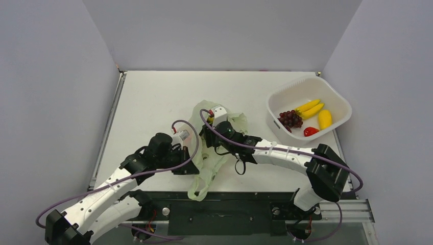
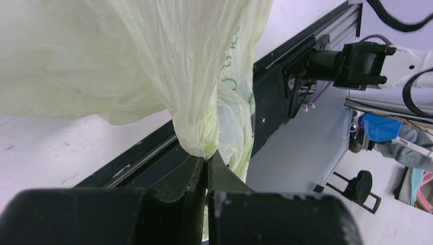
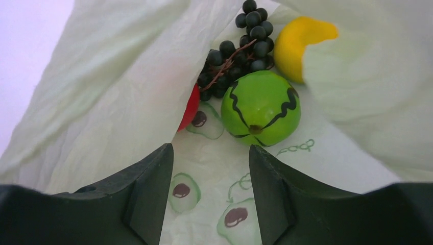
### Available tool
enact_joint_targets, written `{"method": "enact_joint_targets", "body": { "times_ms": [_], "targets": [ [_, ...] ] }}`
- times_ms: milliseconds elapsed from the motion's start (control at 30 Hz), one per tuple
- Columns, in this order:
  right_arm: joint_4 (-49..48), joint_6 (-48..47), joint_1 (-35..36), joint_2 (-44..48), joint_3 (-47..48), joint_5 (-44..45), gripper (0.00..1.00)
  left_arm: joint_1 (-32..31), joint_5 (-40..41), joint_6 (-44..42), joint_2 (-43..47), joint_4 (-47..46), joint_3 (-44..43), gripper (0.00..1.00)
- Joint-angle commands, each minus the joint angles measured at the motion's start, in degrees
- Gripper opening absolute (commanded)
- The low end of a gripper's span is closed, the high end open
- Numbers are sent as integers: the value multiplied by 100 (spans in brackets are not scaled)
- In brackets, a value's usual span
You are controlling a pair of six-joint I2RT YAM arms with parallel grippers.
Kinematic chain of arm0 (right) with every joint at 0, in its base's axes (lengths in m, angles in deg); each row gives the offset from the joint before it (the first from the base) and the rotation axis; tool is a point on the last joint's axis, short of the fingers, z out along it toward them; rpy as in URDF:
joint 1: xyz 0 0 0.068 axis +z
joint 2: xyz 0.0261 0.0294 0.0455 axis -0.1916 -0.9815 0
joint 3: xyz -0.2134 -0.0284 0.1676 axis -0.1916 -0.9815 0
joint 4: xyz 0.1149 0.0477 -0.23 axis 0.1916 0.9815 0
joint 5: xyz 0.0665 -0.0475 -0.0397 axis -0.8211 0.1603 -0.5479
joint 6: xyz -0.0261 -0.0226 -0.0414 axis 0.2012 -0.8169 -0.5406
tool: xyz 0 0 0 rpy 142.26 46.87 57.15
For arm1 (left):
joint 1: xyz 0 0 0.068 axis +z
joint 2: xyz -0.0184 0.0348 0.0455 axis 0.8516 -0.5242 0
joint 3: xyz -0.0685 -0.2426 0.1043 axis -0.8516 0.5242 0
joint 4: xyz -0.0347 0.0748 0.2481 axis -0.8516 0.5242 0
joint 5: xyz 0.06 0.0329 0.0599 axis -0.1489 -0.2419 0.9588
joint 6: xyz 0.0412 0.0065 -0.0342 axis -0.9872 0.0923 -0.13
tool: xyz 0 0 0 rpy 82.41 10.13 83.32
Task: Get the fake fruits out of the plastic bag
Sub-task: Take out the fake fruit from the plastic bag.
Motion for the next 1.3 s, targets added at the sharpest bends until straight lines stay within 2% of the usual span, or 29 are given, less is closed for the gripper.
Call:
{"method": "enact_joint_targets", "body": {
  "times_ms": [0,33,67,133,200,367,467,633,833,933,1067,1133,1200,1267],
  "targets": [
    [-554,-694,-165,-290,267,320,55,-596,416,475,-157,-820,55,0],
    [-653,-767,-178,-327,254,352,56,-641,535,503,-184,-821,43,0],
    [-719,-877,-203,-387,185,376,62,-683,589,516,-216,-807,27,0],
    [-1023,-986,-260,-461,35,356,80,-702,725,568,-199,-803,33,0],
    [-1331,-1035,-320,-562,-76,290,83,-707,875,612,-137,-816,38,0],
    [-1797,-1059,-386,-961,-114,343,84,-703,986,648,-105,-807,24,0],
    [-1928,-1062,-418,-1114,-83,466,93,-703,994,653,-74,-789,23,0],
    [-1968,-1077,-458,-1418,48,470,99,-707,1010,691,26,-778,101,0],
    [-1969,-1092,-464,-1849,247,425,100,-708,1012,770,119,-799,232,0],
    [-1875,-1032,-464,-2012,364,395,95,-706,1017,770,162,-758,265,0],
    [-1752,-988,-456,-2033,443,458,81,-702,1036,747,159,-697,268,0],
    [-1715,-987,-444,-1976,401,465,69,-705,1049,746,169,-700,273,0],
    [-1656,-989,-417,-1834,343,465,49,-708,1070,749,195,-704,281,0],
    [-1593,-966,-361,-1642,260,470,39,-708,1116,766,220,-699,297,0]
  ]
}}
